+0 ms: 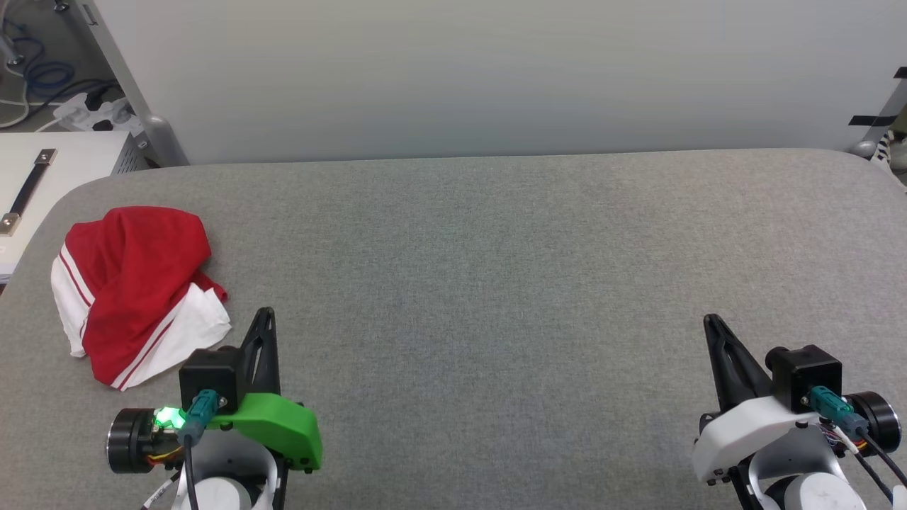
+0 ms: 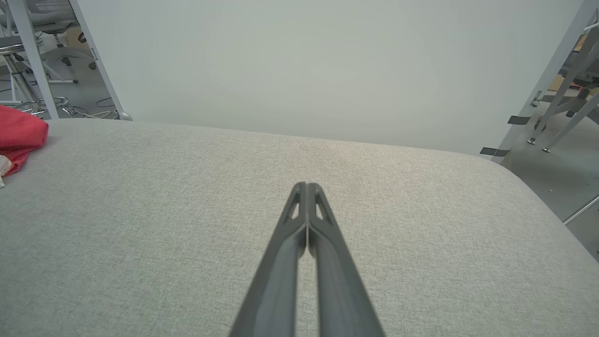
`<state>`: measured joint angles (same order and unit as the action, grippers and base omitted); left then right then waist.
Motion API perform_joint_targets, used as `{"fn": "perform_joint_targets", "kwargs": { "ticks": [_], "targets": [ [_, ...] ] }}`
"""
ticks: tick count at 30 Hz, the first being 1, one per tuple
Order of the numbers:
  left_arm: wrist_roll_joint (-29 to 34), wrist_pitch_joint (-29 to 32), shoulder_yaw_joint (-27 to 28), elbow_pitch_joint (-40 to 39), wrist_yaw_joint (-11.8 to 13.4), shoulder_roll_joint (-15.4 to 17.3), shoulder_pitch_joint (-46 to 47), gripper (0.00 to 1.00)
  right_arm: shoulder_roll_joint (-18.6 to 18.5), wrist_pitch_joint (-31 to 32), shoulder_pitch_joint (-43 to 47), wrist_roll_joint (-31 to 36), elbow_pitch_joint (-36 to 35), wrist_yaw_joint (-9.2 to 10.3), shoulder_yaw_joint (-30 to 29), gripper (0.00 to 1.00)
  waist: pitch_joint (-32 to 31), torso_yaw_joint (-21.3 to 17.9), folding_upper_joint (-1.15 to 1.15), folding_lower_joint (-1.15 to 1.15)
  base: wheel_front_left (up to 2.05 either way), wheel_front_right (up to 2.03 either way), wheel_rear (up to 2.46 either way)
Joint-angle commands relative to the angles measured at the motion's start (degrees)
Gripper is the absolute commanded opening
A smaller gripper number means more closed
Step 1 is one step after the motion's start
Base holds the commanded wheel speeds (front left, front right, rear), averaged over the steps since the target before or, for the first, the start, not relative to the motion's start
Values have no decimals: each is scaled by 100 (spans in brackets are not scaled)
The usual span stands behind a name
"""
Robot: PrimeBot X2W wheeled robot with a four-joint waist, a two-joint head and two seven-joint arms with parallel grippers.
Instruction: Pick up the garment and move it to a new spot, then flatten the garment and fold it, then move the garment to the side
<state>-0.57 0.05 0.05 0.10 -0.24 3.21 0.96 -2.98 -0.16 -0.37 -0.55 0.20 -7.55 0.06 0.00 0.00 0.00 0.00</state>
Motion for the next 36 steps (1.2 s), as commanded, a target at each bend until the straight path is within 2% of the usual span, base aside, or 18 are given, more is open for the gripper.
{"fn": "perform_joint_targets", "kwargs": {
  "ticks": [1,15,16,36],
  "targets": [
    [57,-5,-5,-10,24,-34,-96,0,11,16,37,55,-20,6,-6,0,0,0,0,0,0,0,0],
    [57,-5,-5,-10,24,-34,-96,0,11,16,37,55,-20,6,-6,0,0,0,0,0,0,0,0],
    [-2,0,3,1,-1,2,4,100,-1,0,0,-3,3,0,1,100,0,0,0,0,0,0,0],
    [-170,-213,-47,138,22,-2,6,100,1,-210,-33,-127,67,1,-97,100,16,-8,0,0,0,0,0]
  ]
}}
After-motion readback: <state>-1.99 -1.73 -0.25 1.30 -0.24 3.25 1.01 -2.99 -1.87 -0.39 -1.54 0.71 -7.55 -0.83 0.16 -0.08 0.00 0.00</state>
